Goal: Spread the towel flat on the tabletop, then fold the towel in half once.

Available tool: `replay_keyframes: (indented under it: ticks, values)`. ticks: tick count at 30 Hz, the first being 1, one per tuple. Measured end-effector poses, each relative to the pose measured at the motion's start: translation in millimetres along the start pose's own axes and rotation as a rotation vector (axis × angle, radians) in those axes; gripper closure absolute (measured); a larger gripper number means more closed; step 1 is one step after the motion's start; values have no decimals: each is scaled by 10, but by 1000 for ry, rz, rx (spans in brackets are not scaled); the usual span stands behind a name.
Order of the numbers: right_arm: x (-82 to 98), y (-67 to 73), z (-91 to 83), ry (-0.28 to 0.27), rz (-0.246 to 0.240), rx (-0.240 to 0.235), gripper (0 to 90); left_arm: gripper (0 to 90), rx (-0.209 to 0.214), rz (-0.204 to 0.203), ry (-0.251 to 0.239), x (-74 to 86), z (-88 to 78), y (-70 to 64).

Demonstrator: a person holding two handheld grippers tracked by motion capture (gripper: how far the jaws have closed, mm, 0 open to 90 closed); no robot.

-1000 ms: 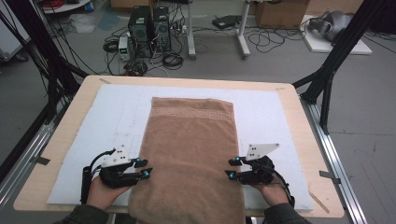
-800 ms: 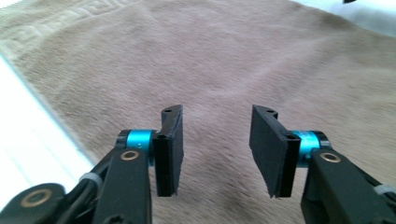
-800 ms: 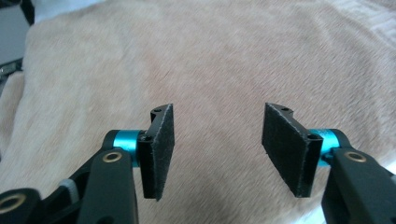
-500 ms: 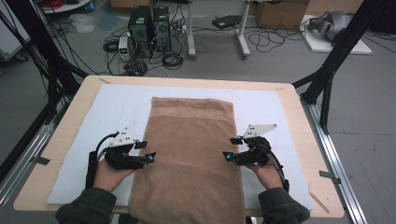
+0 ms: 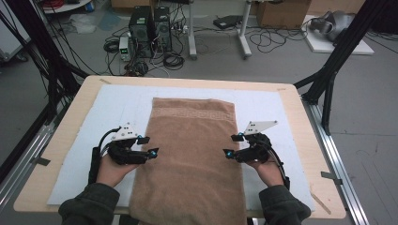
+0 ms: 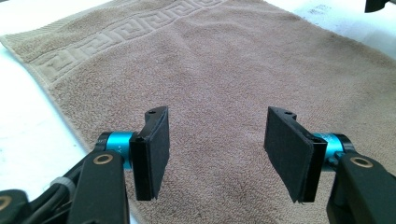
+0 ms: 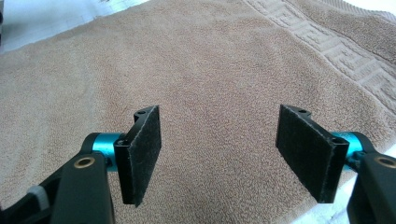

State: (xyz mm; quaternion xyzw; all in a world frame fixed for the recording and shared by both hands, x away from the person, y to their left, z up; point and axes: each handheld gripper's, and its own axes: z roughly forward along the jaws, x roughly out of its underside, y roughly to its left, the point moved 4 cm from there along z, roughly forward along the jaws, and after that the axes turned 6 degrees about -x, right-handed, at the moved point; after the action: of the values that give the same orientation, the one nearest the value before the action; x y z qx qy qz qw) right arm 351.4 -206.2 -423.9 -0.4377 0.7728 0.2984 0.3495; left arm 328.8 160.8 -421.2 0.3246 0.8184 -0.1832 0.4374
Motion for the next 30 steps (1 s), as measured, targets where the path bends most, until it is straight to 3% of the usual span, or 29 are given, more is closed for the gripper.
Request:
replay_keyframes:
  ticks: [8,15,19,21,24,27,30]
  values:
    - [-45,-33,7,8,-8,4,305,410,-8,-16,14,-33,44,90]
    - [-216,-202,-57,14,-7,28,303,414,-26,-8,-11,-268,73,204]
    - [-338,-348,-74,18,2,51,304,417,-46,-26,-15,-398,144,331]
    - [-381,-441,-64,26,12,68,304,424,-55,-39,-37,-439,193,411]
    - [-371,-587,-9,26,21,89,331,434,-78,-55,-25,-421,328,536]
    - [-287,-728,95,53,51,114,343,443,-92,-61,15,-337,496,633]
    - [-206,-842,184,93,48,142,399,463,-88,-72,38,-258,650,702]
